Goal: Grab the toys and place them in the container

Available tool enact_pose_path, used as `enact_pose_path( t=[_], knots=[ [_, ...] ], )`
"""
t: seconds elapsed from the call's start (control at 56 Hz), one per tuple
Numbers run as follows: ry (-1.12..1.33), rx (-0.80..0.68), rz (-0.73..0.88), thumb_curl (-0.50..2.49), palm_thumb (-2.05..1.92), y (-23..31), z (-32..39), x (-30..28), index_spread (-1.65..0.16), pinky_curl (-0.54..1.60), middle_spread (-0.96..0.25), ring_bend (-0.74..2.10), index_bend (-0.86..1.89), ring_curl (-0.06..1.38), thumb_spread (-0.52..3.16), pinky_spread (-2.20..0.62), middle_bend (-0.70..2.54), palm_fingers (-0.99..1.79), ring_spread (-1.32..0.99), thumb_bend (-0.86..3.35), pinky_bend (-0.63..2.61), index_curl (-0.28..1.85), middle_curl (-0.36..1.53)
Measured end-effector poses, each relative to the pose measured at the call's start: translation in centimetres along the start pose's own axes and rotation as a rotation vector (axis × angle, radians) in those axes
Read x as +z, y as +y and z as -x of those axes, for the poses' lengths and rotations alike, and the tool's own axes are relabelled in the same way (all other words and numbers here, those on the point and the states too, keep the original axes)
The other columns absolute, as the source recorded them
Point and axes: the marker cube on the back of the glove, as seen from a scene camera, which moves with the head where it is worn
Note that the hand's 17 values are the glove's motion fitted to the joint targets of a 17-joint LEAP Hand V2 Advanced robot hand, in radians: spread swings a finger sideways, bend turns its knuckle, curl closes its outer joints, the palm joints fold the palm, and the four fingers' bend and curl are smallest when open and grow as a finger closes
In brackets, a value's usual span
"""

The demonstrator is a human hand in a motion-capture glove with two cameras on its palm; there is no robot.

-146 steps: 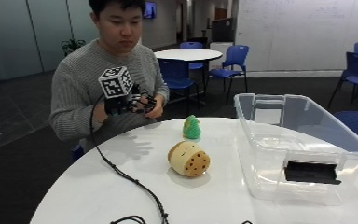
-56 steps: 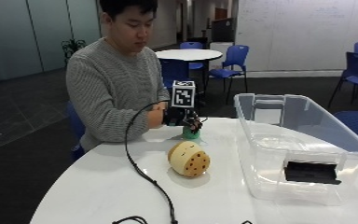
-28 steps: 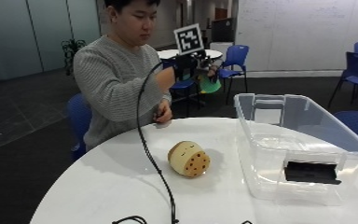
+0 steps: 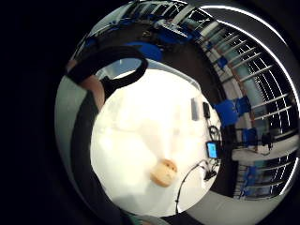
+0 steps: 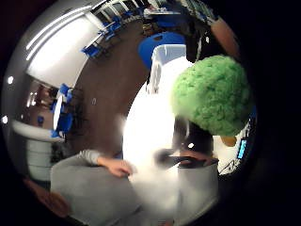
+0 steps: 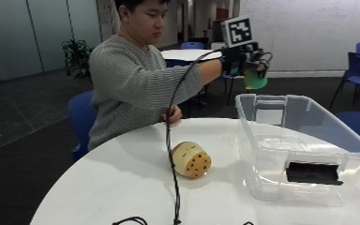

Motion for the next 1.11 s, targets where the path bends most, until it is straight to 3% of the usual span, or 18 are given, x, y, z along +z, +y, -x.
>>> enact_pose_path(
  t=[0.071, 0.161, 0.357, 0.482, 0.554, 0.679, 0.75, 0.911, 1.018, 1.108],
  knots=[
    [-0.102, 0.163, 0.049, 0.49, 0.51, -4.4, 1.4, 1.4, -0.37, 0.37, -0.34, 1.00, 0.15, 0.41, 1.37, -0.40, 0.36, 0.80, -0.42, 0.01, 0.95, 0.26, 0.53],
    [-0.103, 0.025, 0.091, 0.49, 0.51, -6.9, 1.6, 3.3, -0.37, 0.37, -0.34, 0.99, 0.14, 0.41, 1.38, -0.40, 0.34, 0.79, -0.42, 0.01, 0.95, 0.25, 0.54],
    [-0.154, 0.030, 0.126, 0.50, 0.52, -9.9, 1.7, 5.2, -0.37, 0.37, -0.34, 0.99, 0.15, 0.42, 1.39, -0.40, 0.31, 0.78, -0.41, 0.00, 0.95, 0.25, 0.55],
    [-0.102, 0.033, 0.209, 0.49, 0.51, -9.4, 1.1, 7.3, -0.37, 0.37, -0.35, 0.96, 0.16, 0.42, 1.40, -0.38, 0.31, 0.71, -0.42, -0.01, 0.92, 0.26, 0.57],
    [-0.115, 0.023, 0.266, 0.47, 0.45, -8.7, 0.8, 8.4, -0.38, 0.37, -0.35, 0.88, 0.18, 0.41, 1.43, -0.32, 0.29, 0.41, -0.42, -0.02, 0.88, 0.29, 0.57],
    [-0.151, 0.034, 0.309, 0.43, 0.35, -7.7, 1.0, 9.3, -0.38, 0.38, -0.31, 0.78, 0.16, 0.37, 1.43, -0.21, 0.11, 0.12, -0.37, -0.03, 0.98, 0.29, 0.50],
    [-0.109, 0.128, 0.310, 0.41, 0.29, -7.4, 0.5, 9.2, -0.38, 0.38, -0.29, 0.77, 0.17, 0.35, 1.43, -0.16, 0.12, 0.08, -0.35, -0.03, 1.01, 0.30, 0.47],
    [-0.175, 0.021, 0.283, 0.38, 0.23, -5.4, 0.5, 7.7, -0.38, 0.37, -0.26, 0.76, 0.20, 0.34, 1.43, -0.10, 0.15, 0.05, -0.33, -0.02, 1.04, 0.33, 0.42],
    [-0.202, 0.087, 0.273, 0.35, 0.14, -3.3, -0.1, 6.3, -0.39, 0.36, -0.25, 0.74, 0.21, 0.34, 1.44, -0.07, 0.17, 0.03, -0.31, -0.03, 1.03, 0.35, 0.41],
    [-0.087, 0.156, 0.267, 0.31, 0.05, 0.2, -3.7, 5.2, -0.39, 0.36, -0.24, 0.69, 0.24, 0.33, 1.44, -0.04, 0.17, 0.00, -0.29, -0.03, 1.00, 0.38, 0.40]
  ],
)
